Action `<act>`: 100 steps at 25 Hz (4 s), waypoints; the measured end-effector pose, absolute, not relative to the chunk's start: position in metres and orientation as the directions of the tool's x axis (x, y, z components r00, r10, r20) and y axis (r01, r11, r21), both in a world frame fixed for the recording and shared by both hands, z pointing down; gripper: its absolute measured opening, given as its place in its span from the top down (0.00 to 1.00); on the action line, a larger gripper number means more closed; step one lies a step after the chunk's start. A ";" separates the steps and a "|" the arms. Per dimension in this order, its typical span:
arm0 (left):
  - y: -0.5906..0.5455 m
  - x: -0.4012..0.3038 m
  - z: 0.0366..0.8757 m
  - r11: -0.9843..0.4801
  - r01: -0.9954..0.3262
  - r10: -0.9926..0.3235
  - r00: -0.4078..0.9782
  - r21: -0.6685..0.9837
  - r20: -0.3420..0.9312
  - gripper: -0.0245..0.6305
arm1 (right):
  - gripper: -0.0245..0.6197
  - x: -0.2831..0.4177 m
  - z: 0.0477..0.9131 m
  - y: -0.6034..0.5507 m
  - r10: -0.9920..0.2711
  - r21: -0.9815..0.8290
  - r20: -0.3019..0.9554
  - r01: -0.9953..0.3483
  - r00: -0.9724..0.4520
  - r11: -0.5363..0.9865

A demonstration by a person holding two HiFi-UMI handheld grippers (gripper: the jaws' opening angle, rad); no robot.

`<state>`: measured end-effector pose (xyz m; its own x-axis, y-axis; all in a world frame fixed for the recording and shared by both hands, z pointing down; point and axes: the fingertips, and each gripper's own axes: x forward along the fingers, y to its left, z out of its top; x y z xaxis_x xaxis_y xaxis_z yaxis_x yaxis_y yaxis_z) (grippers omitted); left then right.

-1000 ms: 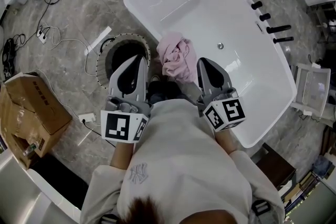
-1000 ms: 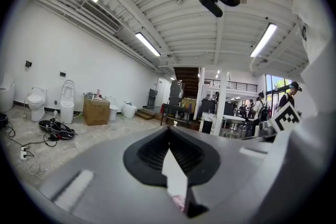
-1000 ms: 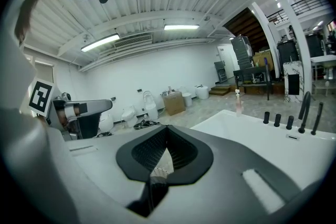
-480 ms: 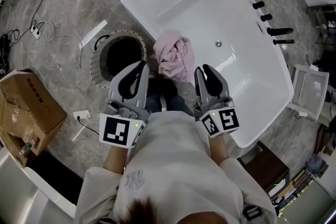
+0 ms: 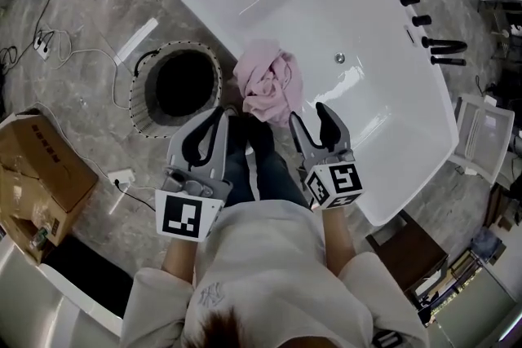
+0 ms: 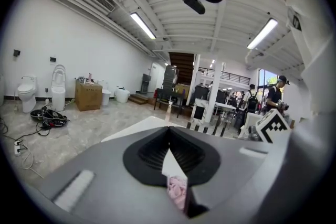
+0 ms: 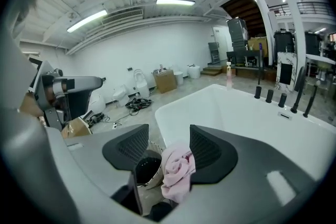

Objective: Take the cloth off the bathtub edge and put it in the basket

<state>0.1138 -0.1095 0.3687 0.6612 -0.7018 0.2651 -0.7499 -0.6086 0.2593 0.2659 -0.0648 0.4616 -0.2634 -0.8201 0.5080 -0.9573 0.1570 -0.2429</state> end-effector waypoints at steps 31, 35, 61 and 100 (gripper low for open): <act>-0.102 0.104 0.489 -0.528 -0.770 -0.688 0.635 0.358 0.350 0.94 | 0.30 0.263 0.760 -0.072 -0.517 -0.065 0.852 -0.997 -0.080 0.046; -0.100 0.103 0.489 -0.529 -0.767 -0.688 0.638 0.363 0.345 0.94 | 0.35 0.259 0.762 -0.069 -0.479 -0.057 0.872 -0.993 -0.099 0.102; -0.114 0.099 0.420 -0.570 -0.766 -0.729 0.638 0.298 0.247 0.94 | 0.75 0.275 0.528 -0.113 -0.865 -0.247 0.478 -0.969 -0.150 0.032; -0.114 0.043 0.181 -0.411 -0.911 -0.907 0.407 0.020 -0.112 0.94 | 0.75 0.214 0.059 -0.207 -0.859 -0.092 -0.189 -0.862 -0.476 0.499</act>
<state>0.0428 -0.1136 0.1813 0.4067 -0.9067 -0.1118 -0.9113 -0.4112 0.0204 0.2142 -0.2071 0.0588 -0.4763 -0.8586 -0.1895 -0.8619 0.4985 -0.0925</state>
